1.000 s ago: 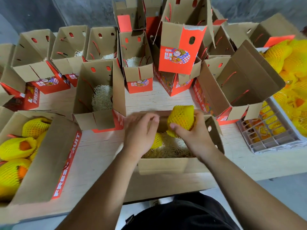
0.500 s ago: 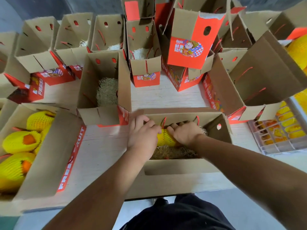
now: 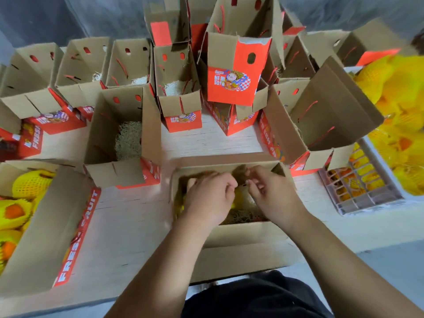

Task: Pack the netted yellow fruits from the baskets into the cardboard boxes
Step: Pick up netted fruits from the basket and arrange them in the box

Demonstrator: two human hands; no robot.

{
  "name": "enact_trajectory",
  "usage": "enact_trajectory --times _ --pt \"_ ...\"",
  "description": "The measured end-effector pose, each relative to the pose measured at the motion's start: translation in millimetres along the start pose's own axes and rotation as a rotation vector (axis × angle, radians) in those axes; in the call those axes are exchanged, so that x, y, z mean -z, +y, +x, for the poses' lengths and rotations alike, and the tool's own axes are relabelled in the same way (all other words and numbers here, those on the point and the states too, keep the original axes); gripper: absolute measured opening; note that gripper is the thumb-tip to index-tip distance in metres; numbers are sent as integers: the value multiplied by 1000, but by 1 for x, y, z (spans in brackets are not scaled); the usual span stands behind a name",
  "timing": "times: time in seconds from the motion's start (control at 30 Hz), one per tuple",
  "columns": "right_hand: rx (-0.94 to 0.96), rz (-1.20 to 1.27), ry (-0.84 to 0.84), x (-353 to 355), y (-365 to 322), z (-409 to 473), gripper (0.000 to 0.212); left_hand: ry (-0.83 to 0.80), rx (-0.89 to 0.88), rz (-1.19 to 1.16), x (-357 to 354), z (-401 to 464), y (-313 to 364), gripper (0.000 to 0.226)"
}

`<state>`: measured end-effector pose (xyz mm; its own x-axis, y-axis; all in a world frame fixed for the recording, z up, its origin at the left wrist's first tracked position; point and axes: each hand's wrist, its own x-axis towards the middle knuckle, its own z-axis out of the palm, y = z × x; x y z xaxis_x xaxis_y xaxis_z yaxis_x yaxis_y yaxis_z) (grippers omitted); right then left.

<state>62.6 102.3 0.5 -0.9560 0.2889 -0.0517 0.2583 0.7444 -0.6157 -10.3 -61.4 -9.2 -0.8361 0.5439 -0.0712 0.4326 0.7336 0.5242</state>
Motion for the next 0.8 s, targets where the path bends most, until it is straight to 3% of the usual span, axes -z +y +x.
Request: enact_trajectory --times 0.07,0.2,0.53,0.67,0.8 --pt "32 61 75 19 9 -13 22 -99 -37 -85 -7 8 29 18" --pt "64 108 192 63 43 -15 22 -70 -195 -131 -26 29 106 11" --pt "-115 181 525 209 208 -20 18 -120 -446 -304 -135 123 304 22" --pt "-176 125 401 245 279 -6 23 -208 -488 -172 -177 169 348 18" --pt "-255 -213 135 273 348 38 55 -119 -381 96 -201 200 352 28"
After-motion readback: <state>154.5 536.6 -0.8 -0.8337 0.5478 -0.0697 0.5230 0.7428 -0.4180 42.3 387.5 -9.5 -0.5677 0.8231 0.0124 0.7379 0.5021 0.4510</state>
